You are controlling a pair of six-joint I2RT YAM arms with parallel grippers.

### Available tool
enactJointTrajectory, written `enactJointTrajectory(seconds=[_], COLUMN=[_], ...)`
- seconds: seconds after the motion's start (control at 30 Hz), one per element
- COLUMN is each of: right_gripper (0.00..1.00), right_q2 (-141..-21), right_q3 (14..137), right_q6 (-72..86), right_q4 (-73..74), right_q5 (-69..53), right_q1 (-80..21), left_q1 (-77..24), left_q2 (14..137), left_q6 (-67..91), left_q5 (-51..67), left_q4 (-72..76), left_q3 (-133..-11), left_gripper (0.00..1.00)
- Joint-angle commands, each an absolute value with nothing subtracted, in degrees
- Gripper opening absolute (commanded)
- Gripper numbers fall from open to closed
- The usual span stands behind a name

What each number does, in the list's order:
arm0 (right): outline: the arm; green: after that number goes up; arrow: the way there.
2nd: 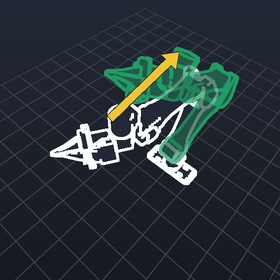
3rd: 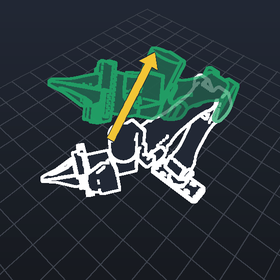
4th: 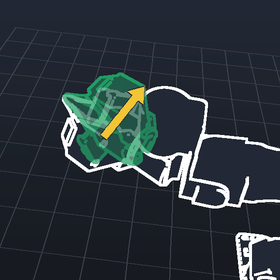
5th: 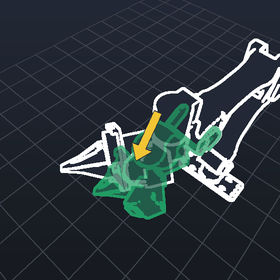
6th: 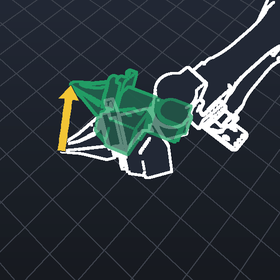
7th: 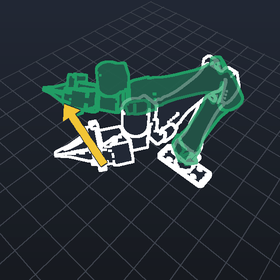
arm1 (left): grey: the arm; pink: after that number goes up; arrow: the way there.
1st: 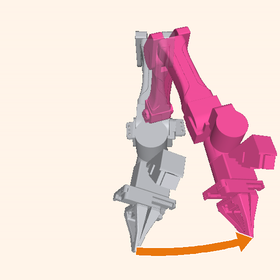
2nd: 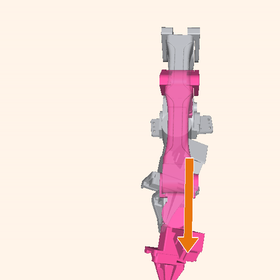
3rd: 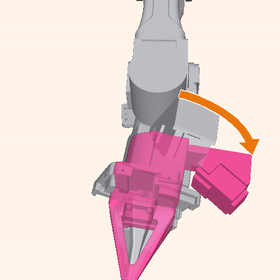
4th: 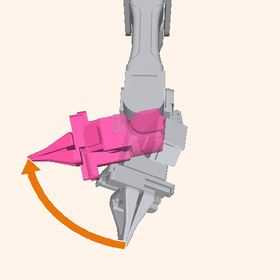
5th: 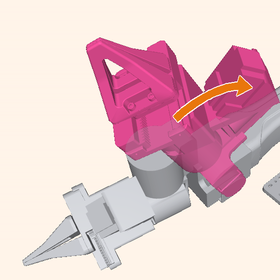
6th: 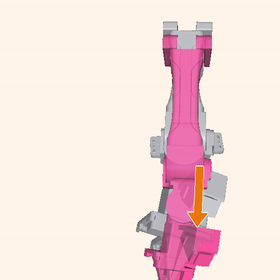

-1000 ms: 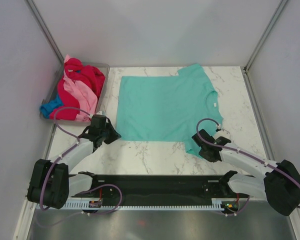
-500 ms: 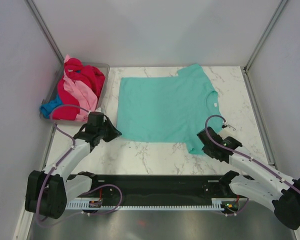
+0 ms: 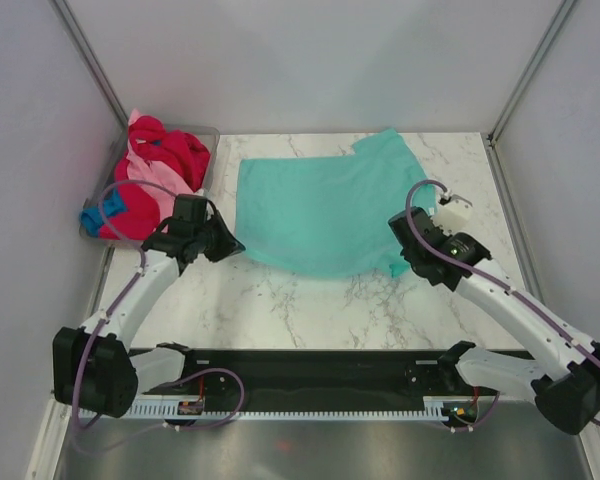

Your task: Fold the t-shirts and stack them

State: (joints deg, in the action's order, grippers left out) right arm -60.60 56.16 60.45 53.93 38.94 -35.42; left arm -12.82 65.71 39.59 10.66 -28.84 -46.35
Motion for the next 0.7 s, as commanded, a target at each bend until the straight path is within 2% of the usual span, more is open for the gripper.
enactJointTrajectory(seconds=[0.0,0.3,0.67], right_gripper=[0.00,0.00,0.00], right_q2=[-65.6,-79.9,-94.0], right_q3=[62.7,74.4,83.0], right_q6=[53.1,39.4,35.2], right_q4=[51.2,40.9,35.9], right_q5=[42.9,34.0,30.2], right_q1=[-33.2,-20.9,-16.4], left_q1=[-12.3,-10.5,-6.9], left_q2=[70.3,86.6,104.1], left_q6=[36.3,34.9,32.8], left_q5=[10.5,9.0,8.4], left_q4=[-31.6,-33.4,-37.7], left_q3=[-53.8,-66.7,-82.1], left_gripper=[0.02,0.02,0.02])
